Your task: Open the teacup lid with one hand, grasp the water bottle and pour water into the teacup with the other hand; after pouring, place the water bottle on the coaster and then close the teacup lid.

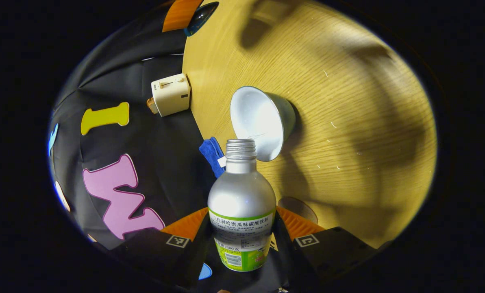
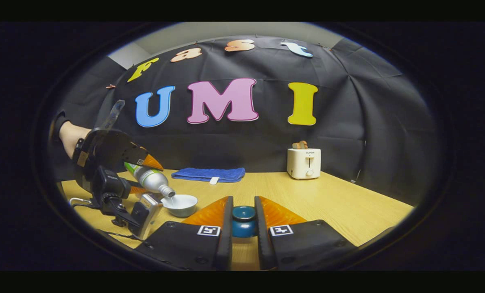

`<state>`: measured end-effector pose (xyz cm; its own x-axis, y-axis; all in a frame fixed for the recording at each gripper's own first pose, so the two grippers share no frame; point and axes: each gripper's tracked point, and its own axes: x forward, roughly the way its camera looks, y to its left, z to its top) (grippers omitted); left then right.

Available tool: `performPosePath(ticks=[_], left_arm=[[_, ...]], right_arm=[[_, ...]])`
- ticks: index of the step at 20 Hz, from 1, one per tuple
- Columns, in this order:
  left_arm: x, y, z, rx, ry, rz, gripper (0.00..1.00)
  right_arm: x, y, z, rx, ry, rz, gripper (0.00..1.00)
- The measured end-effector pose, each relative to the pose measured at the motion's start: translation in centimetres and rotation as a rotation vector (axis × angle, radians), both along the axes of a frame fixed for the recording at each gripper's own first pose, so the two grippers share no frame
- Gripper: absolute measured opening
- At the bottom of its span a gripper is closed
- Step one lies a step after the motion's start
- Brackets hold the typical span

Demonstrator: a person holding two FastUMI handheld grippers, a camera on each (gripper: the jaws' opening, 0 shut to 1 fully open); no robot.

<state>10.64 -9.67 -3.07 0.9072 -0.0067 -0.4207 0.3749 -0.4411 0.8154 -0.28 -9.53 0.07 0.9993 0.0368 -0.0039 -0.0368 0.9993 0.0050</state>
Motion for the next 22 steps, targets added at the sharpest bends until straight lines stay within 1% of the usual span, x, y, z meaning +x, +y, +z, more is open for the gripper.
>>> performPosePath(ticks=[3, 4, 5, 6, 9, 13, 14, 15, 16, 17, 18, 19, 22], left_arm=[[0.0, 0.2, 0.3, 0.052, 0.005, 0.0, 0.8], [0.3, 0.6, 0.4, 0.072, 0.0, 0.004, 0.8], [0.5, 0.9, 0.4, 0.083, 0.0, 0.002, 0.8], [0.5, 1.0, 0.5, 0.096, 0.002, 0.005, 0.8], [0.6, 1.1, 0.7, 0.125, 0.003, -0.002, 0.8], [0.1, 0.5, 0.8, 0.169, -0.011, -0.032, 0.8], [0.0, 0.4, 0.9, 0.184, -0.017, -0.043, 0.8], [0.0, 0.4, 0.8, 0.192, -0.021, -0.045, 0.8], [0.2, 0.6, 0.8, 0.198, -0.019, -0.042, 0.8], [0.3, 0.7, 0.7, 0.201, -0.023, -0.043, 0.8], [0.8, 0.7, 1.0, 0.207, -0.027, -0.043, 0.8], [0.9, 0.8, 1.1, 0.217, -0.031, -0.045, 0.8], [1.1, 1.5, 1.2, 0.242, -0.039, -0.051, 0.8]], right_arm=[[0.0, 0.1, 0.0, 0.0, 0.0, 0.005, 0.24], [-0.1, 0.2, 0.0, 0.0, 0.0, 0.008, 0.29], [-0.1, 0.2, 0.0, -0.001, 0.0, 0.01, 0.29], [-0.1, 0.1, 0.0, -0.001, 0.0, 0.01, 0.24], [-0.1, 0.2, 0.0, -0.001, -0.001, 0.01, 0.24], [-0.1, 0.3, 0.0, -0.001, -0.001, 0.015, 0.24], [-0.1, 0.3, -0.1, -0.001, -0.001, 0.015, 0.29], [-0.1, 0.3, 0.0, -0.001, -0.001, 0.015, 0.29], [-0.1, 0.3, 0.0, -0.001, -0.001, 0.015, 0.34], [-0.1, 0.3, 0.0, -0.001, 0.0, 0.017, 0.29], [-0.1, 0.4, -0.1, -0.001, 0.0, 0.021, 0.29], [0.0, 0.5, -0.1, -0.001, -0.001, 0.022, 0.24], [-0.1, 0.4, -0.1, -0.001, -0.001, 0.024, 0.24]])
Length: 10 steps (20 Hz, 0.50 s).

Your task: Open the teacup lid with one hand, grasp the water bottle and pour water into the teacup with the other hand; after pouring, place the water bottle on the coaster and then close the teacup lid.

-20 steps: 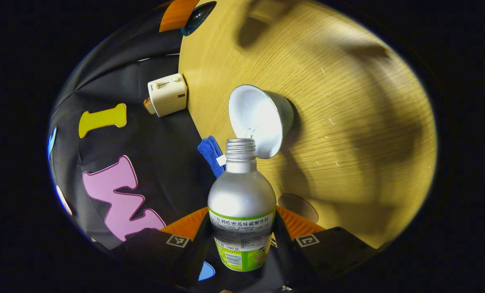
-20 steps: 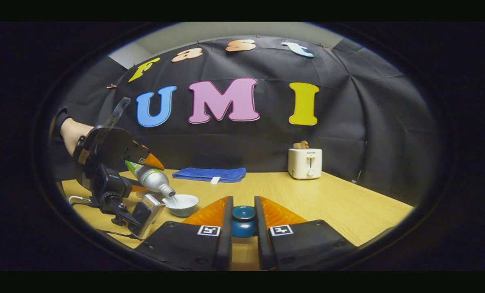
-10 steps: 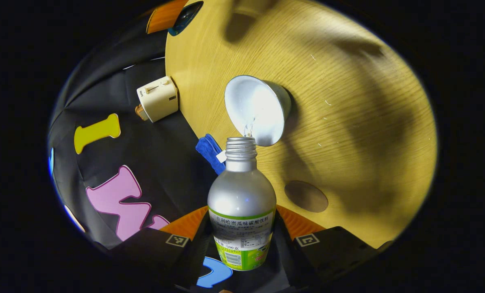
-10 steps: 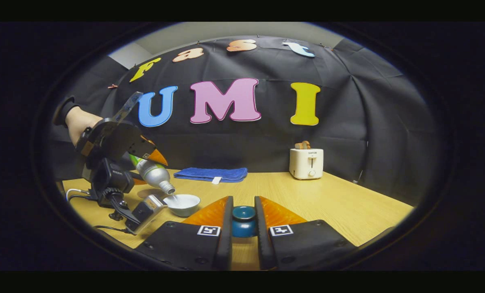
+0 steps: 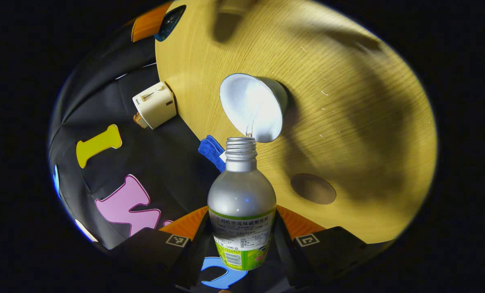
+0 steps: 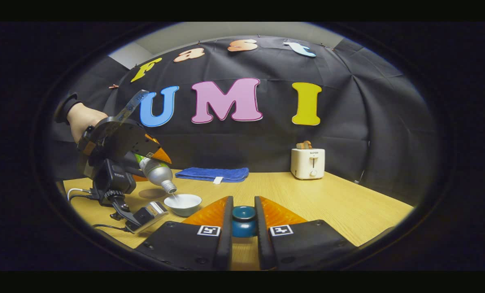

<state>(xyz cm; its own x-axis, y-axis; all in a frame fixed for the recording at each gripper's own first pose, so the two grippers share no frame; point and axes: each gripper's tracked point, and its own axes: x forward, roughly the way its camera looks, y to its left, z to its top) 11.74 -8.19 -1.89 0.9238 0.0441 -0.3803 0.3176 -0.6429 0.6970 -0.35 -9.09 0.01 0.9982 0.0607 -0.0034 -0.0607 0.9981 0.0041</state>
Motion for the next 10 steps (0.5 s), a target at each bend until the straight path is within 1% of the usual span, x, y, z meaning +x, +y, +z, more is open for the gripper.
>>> performPosePath(ticks=[3, 4, 5, 6, 10], left_arm=[[0.09, 0.19, 0.16, 0.006, -0.01, -0.009, 0.8], [0.18, 0.0, 0.52, 0.007, -0.012, -0.01, 0.8], [0.11, -0.02, 0.53, 0.009, -0.011, -0.01, 0.8], [0.12, -0.15, 0.62, 0.012, -0.011, -0.013, 0.8], [0.17, -0.17, 0.48, 0.03, -0.015, -0.023, 0.8]], right_arm=[[0.01, 0.01, -0.03, 0.0, 0.0, 0.0, 0.24], [0.02, 0.03, -0.05, 0.0, 0.0, 0.0, 0.29], [0.05, 0.08, -0.06, 0.0, 0.0, 0.001, 0.29], [-0.01, 0.06, -0.05, 0.0, -0.001, 0.002, 0.24], [-0.06, 0.05, -0.06, 0.0, -0.001, 0.003, 0.24]])
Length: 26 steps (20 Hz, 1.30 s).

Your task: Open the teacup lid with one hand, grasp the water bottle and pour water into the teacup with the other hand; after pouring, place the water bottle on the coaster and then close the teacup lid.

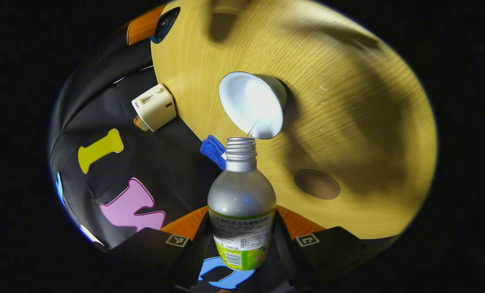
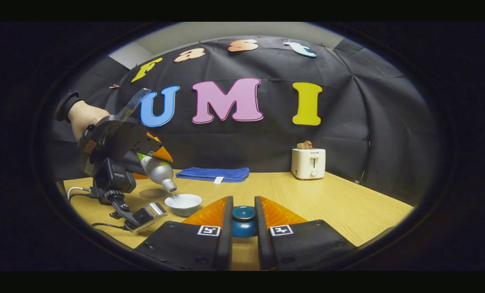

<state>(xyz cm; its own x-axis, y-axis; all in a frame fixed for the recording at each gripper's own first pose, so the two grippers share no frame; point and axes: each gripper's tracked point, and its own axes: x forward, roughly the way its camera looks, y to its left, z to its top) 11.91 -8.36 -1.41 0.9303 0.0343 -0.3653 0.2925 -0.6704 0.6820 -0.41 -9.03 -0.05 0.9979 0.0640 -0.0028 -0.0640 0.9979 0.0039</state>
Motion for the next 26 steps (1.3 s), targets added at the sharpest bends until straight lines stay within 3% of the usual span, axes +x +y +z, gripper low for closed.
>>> performPosePath(ticks=[5, 8, 9, 11, 15, 16, 17, 21, 22, 23, 26], left_arm=[[0.0, 0.0, 0.1, -0.003, -0.002, -0.001, 0.8], [0.2, 0.0, 0.2, -0.002, -0.004, 0.002, 0.8], [0.2, 0.1, 0.1, -0.003, -0.004, 0.002, 0.8], [0.1, 0.2, -0.1, -0.011, -0.003, 0.0, 0.8], [-0.4, -0.3, -0.2, -0.069, -0.01, -0.023, 0.8], [-0.5, -0.5, -0.1, -0.102, -0.009, -0.028, 0.8], [-0.7, -0.5, -0.1, -0.141, -0.013, -0.035, 0.8], [-1.8, 0.4, 0.4, -0.39, -0.028, -0.014, 0.8], [-2.4, 0.8, 0.6, -0.474, -0.037, 0.0, 0.8], [-3.1, 1.3, 0.7, -0.569, -0.043, 0.018, 0.8], [-5.1, 3.6, 2.3, -0.932, -0.059, 0.107, 0.8]], right_arm=[[0.0, 0.2, 0.0, 0.0, 0.0, 0.008, 0.24], [0.1, 0.1, 0.0, 0.0, 0.0, 0.008, 0.34], [0.1, 0.1, 0.0, 0.0, 0.0, 0.008, 0.24], [0.0, 0.1, 0.0, 0.0, 0.0, 0.008, 0.29], [0.1, 0.1, 0.0, 0.0, 0.0, 0.008, 0.24], [0.0, 0.1, 0.0, 0.0, 0.0, 0.008, 0.29], [0.0, 0.1, 0.0, 0.001, 0.0, 0.008, 0.24], [0.1, 0.1, -0.1, 0.001, 0.001, 0.008, 0.24], [0.1, 0.1, -0.1, 0.001, 0.001, 0.008, 0.29], [0.1, 0.1, -0.1, 0.002, 0.001, 0.008, 0.24], [0.0, 0.2, 0.0, 0.002, 0.001, 0.014, 0.24]])
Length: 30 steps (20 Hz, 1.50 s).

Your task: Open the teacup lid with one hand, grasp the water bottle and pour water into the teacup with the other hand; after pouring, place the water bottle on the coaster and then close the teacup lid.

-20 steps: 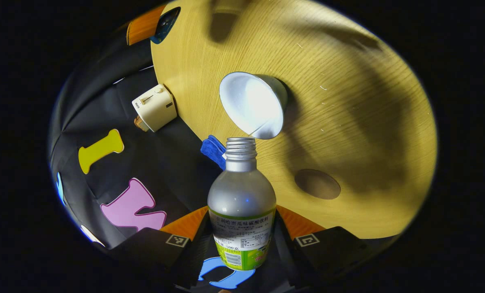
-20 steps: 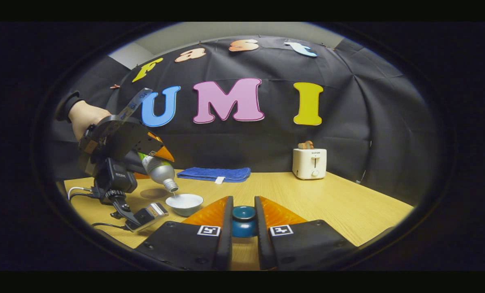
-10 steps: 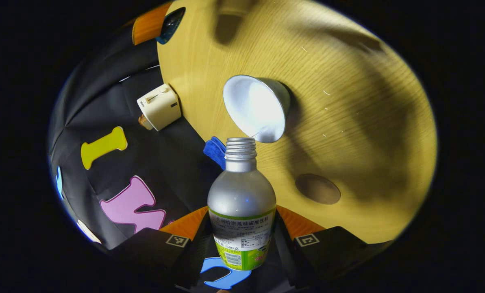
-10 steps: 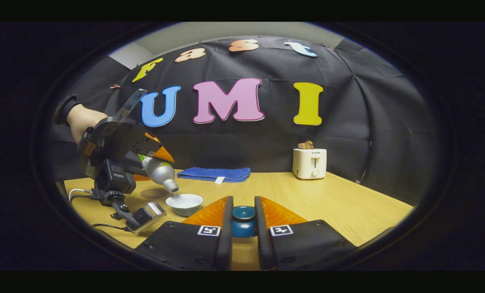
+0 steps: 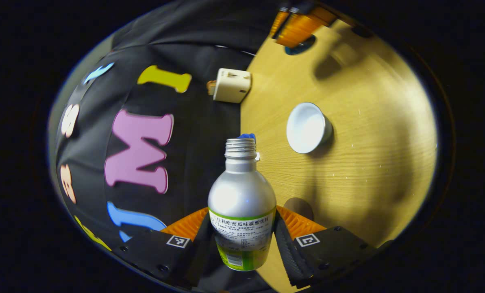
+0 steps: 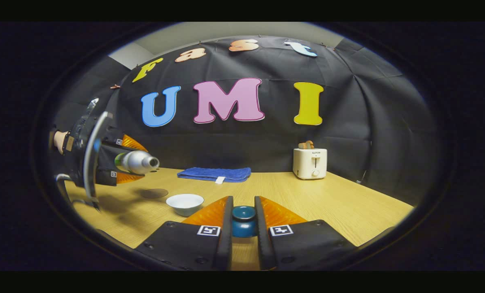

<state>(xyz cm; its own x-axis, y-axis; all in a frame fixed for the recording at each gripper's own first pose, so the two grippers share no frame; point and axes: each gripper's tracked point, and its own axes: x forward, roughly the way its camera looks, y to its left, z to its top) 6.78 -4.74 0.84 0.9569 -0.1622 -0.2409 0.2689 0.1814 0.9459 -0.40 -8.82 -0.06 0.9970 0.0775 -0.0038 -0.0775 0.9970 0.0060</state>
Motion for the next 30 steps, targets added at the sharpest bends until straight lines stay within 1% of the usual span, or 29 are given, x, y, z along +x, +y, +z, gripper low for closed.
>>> performPosePath(ticks=[1, 3, 4, 5, 6, 10, 11, 12, 13, 14, 15, 16, 18, 19, 20, 21, 22, 23, 25, 26, 30], left_arm=[[-0.5, 0.9, 0.8, -0.132, -0.003, 0.022, 0.8], [-1.0, 2.0, 1.9, -0.337, -0.009, 0.056, 0.79], [-0.7, 2.4, 2.4, -0.445, -0.007, 0.066, 0.79], [-0.7, 2.9, 3.1, -0.596, -0.002, 0.074, 0.79], [-0.6, 3.3, 3.6, -0.724, -0.001, 0.07, 0.79], [0.6, 4.3, 3.9, -1.009, 0.032, 0.071, 0.79], [0.8, 4.5, 3.9, -1.077, 0.05, 0.069, 0.79], [1.1, 4.8, 3.6, -1.141, 0.068, 0.063, 0.79], [1.5, 5.1, 3.5, -1.197, 0.077, 0.062, 0.79], [1.7, 5.2, 3.1, -1.238, 0.085, 0.059, 0.79], [2.0, 5.2, 2.8, -1.262, 0.079, 0.058, 0.79], [2.4, 5.1, 2.5, -1.278, 0.085, 0.058, 0.79], [2.4, 4.9, 2.4, -1.318, 0.096, 0.056, 0.79], [2.6, 5.0, 2.6, -1.346, 0.073, 0.077, 0.79], [2.8, 5.0, 2.5, -1.367, 0.052, 0.095, 0.8], [2.9, 4.3, 2.2, -1.374, 0.059, 0.097, 0.8], [3.2, 3.9, 1.7, -1.364, 0.075, 0.103, 0.8], [3.8, 4.1, 0.8, -1.35, 0.097, 0.111, 0.8], [4.5, 4.4, 0.0, -1.34, 0.102, 0.148, 0.81], [4.8, 4.6, -0.5, -1.341, 0.105, 0.168, 0.81], [4.8, 4.6, -0.8, -1.369, 0.087, 0.182, 0.81]], right_arm=[[0.0, -0.1, 0.0, 0.0, 0.0, -0.002, 0.24], [0.0, -0.3, 0.0, 0.001, 0.001, -0.008, 0.24], [0.0, -0.4, 0.0, 0.0, 0.001, -0.014, 0.29], [0.1, -0.6, 0.0, -0.002, 0.001, -0.029, 0.29], [0.1, -0.8, 0.0, -0.002, 0.0, -0.039, 0.29], [0.1, -1.2, 0.1, -0.004, -0.001, -0.064, 0.29], [0.1, -1.3, 0.1, -0.004, -0.001, -0.069, 0.24], [0.0, -1.3, 0.1, -0.005, -0.001, -0.069, 0.24], [0.0, -1.3, 0.1, -0.004, -0.002, -0.071, 0.29], [0.0, -1.4, 0.1, -0.005, 0.0, -0.077, 0.29], [0.1, -1.6, 0.1, -0.004, -0.002, -0.085, 0.24], [0.1, -1.7, 0.2, -0.005, -0.002, -0.091, 0.29], [0.0, -1.7, 0.1, -0.005, -0.002, -0.094, 0.29], [-0.1, -1.7, 0.1, -0.005, -0.002, -0.094, 0.29], [0.0, -1.6, 0.2, -0.005, -0.002, -0.094, 0.34], [0.0, -1.6, 0.2, -0.005, -0.002, -0.094, 0.29], [0.0, -1.6, 0.1, -0.005, -0.002, -0.094, 0.29], [0.0, -1.6, 0.1, -0.005, -0.001, -0.094, 0.34], [0.0, -1.6, 0.1, -0.005, -0.002, -0.094, 0.24], [-0.1, -1.7, 0.2, -0.005, -0.002, -0.095, 0.29], [-0.1, -1.6, 0.2, -0.005, -0.002, -0.095, 0.29]])
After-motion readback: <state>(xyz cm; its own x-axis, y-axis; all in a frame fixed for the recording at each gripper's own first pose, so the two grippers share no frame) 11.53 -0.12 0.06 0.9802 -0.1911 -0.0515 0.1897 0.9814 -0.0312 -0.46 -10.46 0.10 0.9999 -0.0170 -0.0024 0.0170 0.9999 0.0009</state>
